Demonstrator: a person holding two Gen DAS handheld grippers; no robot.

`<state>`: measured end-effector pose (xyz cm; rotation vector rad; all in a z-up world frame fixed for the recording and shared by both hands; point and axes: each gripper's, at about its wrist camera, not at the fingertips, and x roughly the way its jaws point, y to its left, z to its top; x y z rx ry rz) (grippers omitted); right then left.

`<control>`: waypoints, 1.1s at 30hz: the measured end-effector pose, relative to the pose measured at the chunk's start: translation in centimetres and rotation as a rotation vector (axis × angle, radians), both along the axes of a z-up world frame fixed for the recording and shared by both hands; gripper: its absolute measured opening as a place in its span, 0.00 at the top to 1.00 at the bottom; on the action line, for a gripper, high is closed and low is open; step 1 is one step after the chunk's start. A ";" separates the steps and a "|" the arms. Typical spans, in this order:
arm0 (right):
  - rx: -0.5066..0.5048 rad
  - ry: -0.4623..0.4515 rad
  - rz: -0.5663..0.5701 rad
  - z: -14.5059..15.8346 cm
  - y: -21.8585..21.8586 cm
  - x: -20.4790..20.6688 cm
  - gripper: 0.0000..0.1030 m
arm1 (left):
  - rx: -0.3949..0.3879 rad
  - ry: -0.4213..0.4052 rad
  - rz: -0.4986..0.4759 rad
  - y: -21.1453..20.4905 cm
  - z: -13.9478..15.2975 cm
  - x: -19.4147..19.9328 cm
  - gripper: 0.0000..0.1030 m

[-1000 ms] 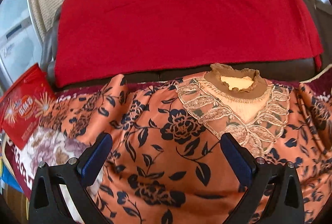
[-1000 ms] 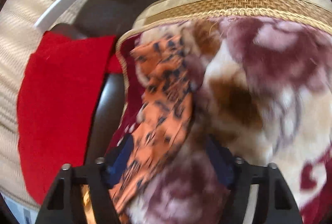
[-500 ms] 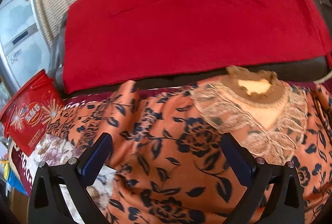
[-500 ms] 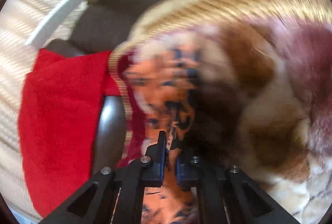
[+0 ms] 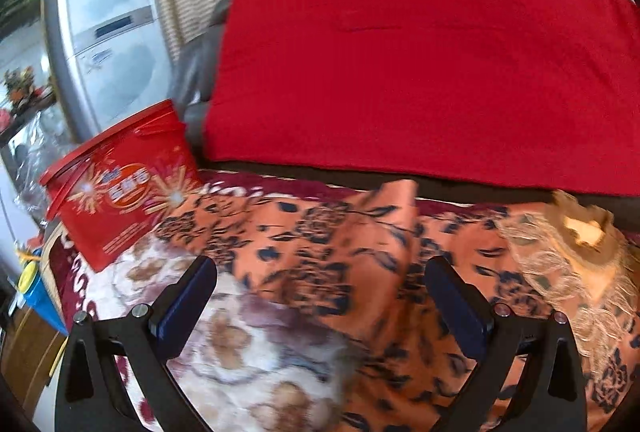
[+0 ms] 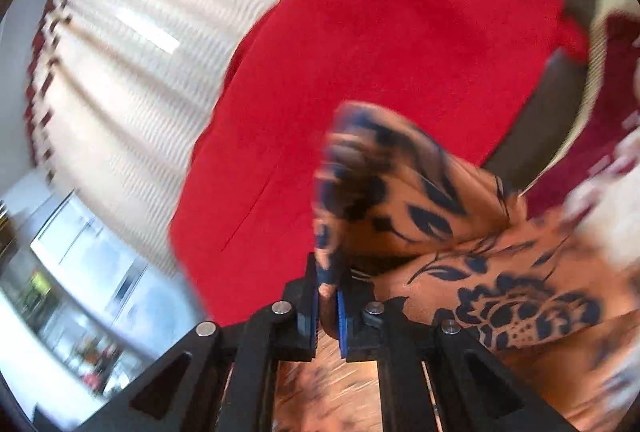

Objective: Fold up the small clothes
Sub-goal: 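Grasp the blouse sleeve nearest the right tool with the right tool, then fold the held sleeve across the blouse body and open the right tool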

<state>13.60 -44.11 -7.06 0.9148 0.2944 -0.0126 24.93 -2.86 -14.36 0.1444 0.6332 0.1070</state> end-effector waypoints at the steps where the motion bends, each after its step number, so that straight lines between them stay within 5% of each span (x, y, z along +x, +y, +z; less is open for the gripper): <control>1: 0.006 0.008 0.067 -0.3 2.1 2.1 0.93 | -0.002 0.001 0.010 0.5 0.0 0.1 0.00; 6: 0.020 0.085 0.349 -2.4 10.3 8.0 0.85 | -0.048 0.018 0.042 2.9 0.1 0.9 0.00; 7: 0.016 0.089 0.387 -2.4 11.1 8.5 0.74 | -0.061 0.025 0.045 3.1 0.1 1.0 0.00; 8: 0.014 0.088 0.407 -2.3 11.6 8.7 0.44 | -0.076 0.031 0.047 3.3 0.1 1.1 0.00; 10: 0.048 0.068 0.416 -1.8 11.1 8.6 0.00 | -0.093 0.039 0.046 3.3 0.0 1.3 0.00; 12: 0.074 0.023 0.391 -1.9 11.5 5.6 0.00 | -0.096 0.044 0.033 2.9 0.0 1.3 0.00; 16: -0.018 0.160 0.251 -2.3 8.7 2.7 0.03 | -0.111 0.063 -0.085 0.9 -0.3 0.9 0.00; 22: -0.049 0.322 0.118 -6.4 3.3 -0.2 0.46 | -0.188 0.144 -0.330 -2.9 -1.0 0.1 0.00; 27: -0.093 0.464 0.050 -8.9 -0.2 -0.9 0.60 | -0.026 0.239 -0.319 -6.2 -4.1 1.0 0.19; 30: -0.100 0.591 0.041 -11.2 -1.6 0.0 0.64 | 0.042 0.364 -0.254 -7.0 -7.3 2.7 0.20; 33: -0.097 0.609 0.029 -11.7 -2.2 0.0 0.69 | 0.085 0.350 -0.238 -7.5 -7.2 2.6 0.20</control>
